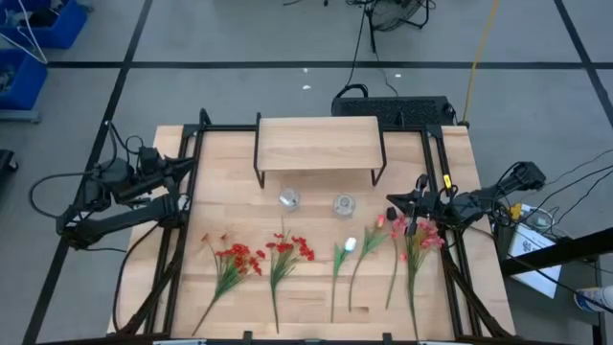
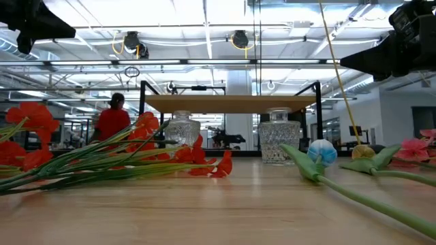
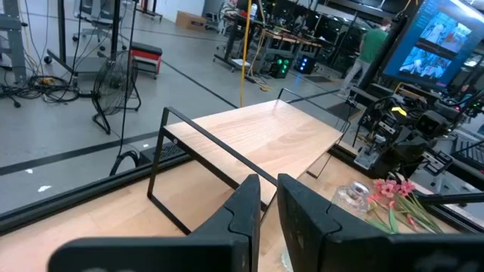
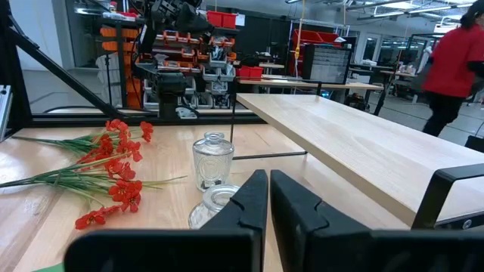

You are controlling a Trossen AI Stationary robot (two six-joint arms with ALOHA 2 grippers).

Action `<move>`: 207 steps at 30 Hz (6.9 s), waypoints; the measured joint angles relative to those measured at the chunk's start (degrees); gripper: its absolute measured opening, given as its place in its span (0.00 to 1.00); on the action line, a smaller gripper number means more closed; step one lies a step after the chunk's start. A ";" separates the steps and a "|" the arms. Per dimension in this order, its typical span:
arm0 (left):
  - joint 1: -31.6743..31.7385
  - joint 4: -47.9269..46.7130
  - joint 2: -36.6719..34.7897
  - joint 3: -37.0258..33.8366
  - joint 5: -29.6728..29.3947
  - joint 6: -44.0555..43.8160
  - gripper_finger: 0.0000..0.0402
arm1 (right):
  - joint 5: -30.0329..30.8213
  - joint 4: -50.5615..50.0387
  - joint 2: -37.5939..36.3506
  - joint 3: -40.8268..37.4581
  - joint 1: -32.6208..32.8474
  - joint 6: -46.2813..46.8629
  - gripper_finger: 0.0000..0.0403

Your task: Pick and place flowers into a vace then onto a shelf

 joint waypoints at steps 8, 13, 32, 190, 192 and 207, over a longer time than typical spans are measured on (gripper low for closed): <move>-0.01 -0.01 0.01 0.00 -0.01 0.00 0.13 | 0.00 0.01 0.00 -0.01 0.00 0.02 0.03; 0.00 0.00 0.00 0.00 0.00 0.00 0.13 | 0.00 0.02 0.00 0.00 0.02 0.02 0.03; 0.00 -0.02 0.00 0.00 -0.02 0.00 0.13 | -2.68 1.07 -0.02 0.00 -0.41 -3.24 0.03; 0.00 -0.02 0.02 0.01 0.39 0.00 0.13 | -56.08 -40.06 88.54 48.62 23.89 142.00 0.16; 0.00 -0.02 0.02 0.00 0.42 0.00 0.13 | -55.45 -40.02 88.57 48.50 23.91 141.04 0.09; 0.00 -0.02 0.02 0.02 0.39 0.00 0.13 | -41.64 -42.44 85.12 48.37 24.59 137.67 0.00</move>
